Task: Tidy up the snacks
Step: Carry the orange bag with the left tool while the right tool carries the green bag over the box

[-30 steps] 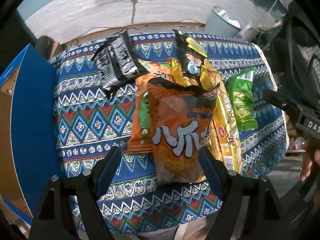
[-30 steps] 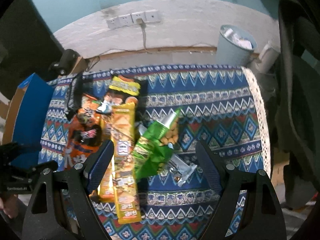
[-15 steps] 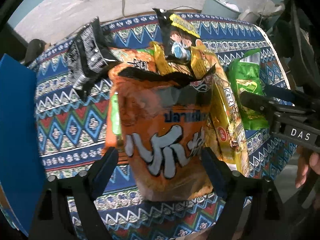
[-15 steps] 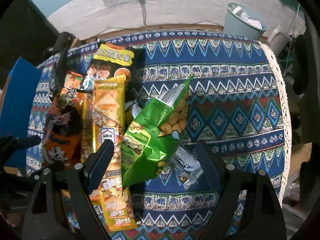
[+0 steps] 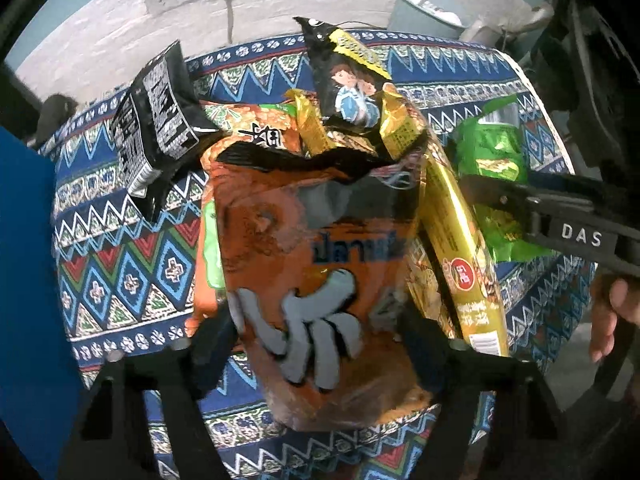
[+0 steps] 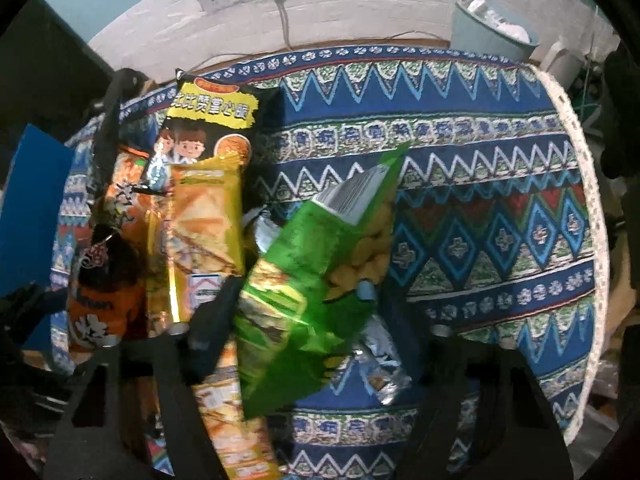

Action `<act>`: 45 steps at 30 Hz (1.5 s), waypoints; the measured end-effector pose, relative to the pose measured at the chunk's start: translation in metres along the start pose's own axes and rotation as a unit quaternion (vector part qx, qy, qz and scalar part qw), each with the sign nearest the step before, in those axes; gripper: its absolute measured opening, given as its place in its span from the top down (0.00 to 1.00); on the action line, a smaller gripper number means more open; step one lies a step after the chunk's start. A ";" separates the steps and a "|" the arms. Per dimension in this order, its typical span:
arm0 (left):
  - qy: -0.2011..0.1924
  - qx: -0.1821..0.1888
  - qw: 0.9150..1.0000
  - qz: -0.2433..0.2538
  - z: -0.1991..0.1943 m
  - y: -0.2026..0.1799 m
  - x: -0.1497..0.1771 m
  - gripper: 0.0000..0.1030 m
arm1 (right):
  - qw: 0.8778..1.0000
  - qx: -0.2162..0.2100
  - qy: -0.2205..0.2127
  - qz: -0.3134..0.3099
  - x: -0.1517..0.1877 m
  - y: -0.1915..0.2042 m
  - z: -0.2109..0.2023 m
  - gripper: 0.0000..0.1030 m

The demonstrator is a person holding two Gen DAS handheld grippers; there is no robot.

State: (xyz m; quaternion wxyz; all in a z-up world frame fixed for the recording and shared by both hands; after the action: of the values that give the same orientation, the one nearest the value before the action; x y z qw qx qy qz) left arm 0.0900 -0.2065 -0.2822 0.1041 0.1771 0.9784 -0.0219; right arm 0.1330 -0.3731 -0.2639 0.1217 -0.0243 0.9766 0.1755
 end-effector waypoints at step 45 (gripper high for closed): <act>-0.143 -0.061 0.987 -0.026 -0.147 0.108 0.016 0.45 | 0.983 0.016 -0.124 -0.137 -0.010 0.120 -0.110 0.51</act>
State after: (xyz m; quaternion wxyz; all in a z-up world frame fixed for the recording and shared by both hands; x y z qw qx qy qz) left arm 0.0850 -0.0882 -0.1429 0.2531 0.1397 0.9572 0.0095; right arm 0.1070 -0.2991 -0.1215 0.2649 -0.1341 0.9441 0.1429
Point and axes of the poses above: each gripper's, at about its wrist camera, not at the fingertips, and z roughly the way its jaws point, y to its left, x to its underside, the point moved 10 cm from there along z, roughly the way its jaws point, and after that the axes turned 6 degrees about -x, right-handed, at the moved point
